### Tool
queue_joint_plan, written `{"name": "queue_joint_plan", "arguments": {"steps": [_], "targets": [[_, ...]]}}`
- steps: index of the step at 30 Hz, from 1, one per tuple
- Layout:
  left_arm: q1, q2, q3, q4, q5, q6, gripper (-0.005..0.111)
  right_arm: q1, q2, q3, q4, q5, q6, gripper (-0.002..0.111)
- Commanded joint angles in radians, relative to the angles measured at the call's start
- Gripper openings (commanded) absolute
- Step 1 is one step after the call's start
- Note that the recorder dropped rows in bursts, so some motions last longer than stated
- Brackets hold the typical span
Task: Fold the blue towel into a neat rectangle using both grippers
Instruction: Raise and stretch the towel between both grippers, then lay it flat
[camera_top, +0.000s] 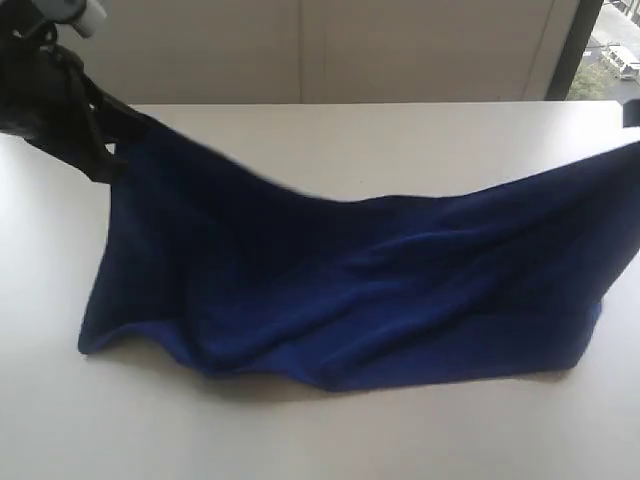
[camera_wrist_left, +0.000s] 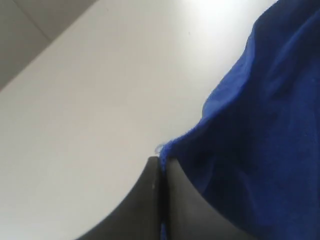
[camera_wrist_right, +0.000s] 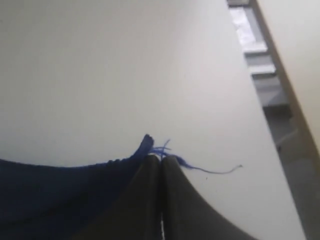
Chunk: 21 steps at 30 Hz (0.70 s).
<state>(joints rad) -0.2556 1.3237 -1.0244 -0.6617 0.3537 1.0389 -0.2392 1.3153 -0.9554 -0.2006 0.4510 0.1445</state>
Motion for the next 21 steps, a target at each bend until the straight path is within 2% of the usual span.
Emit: {"name": "queue_joint_plan", "arguments": {"steps": [1,4,11,16,21], "targets": [[0.006,-0.128,-0.001,-0.003,0.06,-0.097,0.0,-0.011,-0.173,0.003,-0.013,0.03,-0.065,0.0],[0.006,-0.206,-0.001,0.036,0.129,-0.152,0.0,-0.011,-0.287,0.003,-0.013,0.077,-0.099,0.0],[0.006,-0.434,-0.001,0.291,0.268,-0.435,0.0,-0.011,-0.569,0.003,-0.047,0.207,-0.1,0.0],[0.006,-0.591,-0.001,0.299,0.397,-0.467,0.0,-0.011,-0.765,0.003,-0.047,0.339,-0.109,0.0],[0.006,-0.667,-0.001,0.37,0.424,-0.535,0.0,0.0,-0.858,0.003,-0.043,0.4,-0.145,0.0]]}}
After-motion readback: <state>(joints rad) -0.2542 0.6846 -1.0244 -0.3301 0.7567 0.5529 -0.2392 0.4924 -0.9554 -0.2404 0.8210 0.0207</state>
